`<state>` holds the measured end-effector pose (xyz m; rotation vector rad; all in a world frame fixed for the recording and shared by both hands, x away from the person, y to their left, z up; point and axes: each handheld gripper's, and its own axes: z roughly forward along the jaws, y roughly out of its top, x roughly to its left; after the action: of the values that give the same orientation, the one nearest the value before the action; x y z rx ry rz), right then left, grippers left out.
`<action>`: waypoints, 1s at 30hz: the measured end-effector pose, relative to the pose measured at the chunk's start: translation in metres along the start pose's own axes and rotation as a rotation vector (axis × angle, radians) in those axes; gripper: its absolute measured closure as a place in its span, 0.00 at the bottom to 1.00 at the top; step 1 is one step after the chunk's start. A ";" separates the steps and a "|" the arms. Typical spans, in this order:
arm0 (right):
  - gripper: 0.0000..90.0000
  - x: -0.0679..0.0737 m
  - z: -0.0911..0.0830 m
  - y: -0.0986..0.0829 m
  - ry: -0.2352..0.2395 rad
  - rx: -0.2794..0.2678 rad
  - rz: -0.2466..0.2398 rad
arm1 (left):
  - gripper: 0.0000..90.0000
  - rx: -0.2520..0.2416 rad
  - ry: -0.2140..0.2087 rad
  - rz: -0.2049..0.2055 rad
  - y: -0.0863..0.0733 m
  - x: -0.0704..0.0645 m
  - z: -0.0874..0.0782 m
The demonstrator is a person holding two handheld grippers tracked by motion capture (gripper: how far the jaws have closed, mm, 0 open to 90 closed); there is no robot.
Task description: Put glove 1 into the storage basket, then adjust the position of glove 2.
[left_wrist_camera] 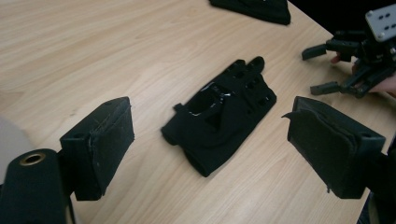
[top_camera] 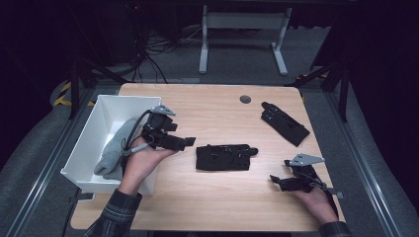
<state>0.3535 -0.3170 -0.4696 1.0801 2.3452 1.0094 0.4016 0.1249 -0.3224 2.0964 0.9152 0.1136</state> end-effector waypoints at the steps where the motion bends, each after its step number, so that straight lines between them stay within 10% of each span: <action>1: 0.17 0.000 0.000 0.000 0.000 0.000 0.000 | 0.17 0.001 -0.006 0.001 -0.001 -0.003 0.004; 20: 0.19 0.002 -0.001 0.004 -0.007 0.036 0.006 | 0.16 0.069 0.015 0.094 -0.061 -0.029 0.076; 30: 0.53 -0.005 -0.009 0.016 0.003 0.032 0.011 | 0.15 0.125 0.043 0.130 -0.098 -0.030 0.095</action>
<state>0.3592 -0.3179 -0.4516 1.1053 2.3674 0.9816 0.3595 0.0816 -0.4479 2.2773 0.8293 0.1732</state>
